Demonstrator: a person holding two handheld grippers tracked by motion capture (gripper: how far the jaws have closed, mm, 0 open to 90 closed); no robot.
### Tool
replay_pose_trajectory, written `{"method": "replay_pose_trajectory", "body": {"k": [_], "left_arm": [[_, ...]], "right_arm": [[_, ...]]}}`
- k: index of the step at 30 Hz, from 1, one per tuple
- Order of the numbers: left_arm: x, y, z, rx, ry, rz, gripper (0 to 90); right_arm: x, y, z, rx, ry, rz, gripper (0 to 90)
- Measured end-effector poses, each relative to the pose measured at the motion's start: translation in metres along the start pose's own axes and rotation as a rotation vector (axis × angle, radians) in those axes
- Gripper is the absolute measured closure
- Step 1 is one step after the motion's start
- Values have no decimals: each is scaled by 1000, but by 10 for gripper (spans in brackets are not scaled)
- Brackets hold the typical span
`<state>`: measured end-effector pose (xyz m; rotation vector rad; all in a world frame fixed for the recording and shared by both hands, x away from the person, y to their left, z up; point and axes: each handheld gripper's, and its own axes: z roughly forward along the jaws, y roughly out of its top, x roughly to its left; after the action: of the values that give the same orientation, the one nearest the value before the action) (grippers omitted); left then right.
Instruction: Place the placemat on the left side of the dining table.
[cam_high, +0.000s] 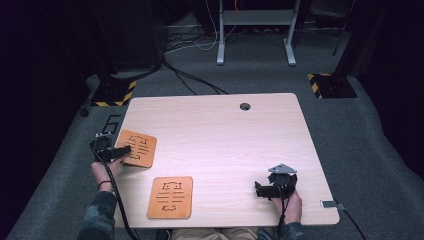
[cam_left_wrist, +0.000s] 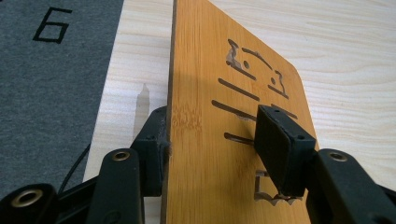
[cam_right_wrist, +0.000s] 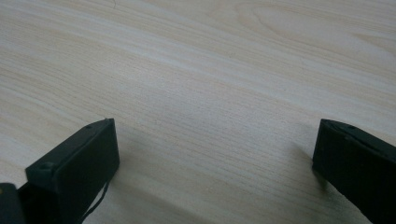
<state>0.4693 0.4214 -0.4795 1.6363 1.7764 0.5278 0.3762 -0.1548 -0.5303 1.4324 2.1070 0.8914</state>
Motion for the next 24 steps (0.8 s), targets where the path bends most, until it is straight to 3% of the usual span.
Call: {"method": "replay_pose_trajectory", "body": {"k": [5,15,20,24], "left_arm": [[0,1,0,1,2,15,479],[2,-1,3,10,9,-9,461],[3,-1,4,18,20,12,451],[4,-2,5,19,21,2,446]], "right_arm": [[0,0,0,0,0,-1,0],[0,0,0,0,0,-1,0],[0,0,0,-1,0,-1,0],[0,0,0,0,0,-1,0]]}}
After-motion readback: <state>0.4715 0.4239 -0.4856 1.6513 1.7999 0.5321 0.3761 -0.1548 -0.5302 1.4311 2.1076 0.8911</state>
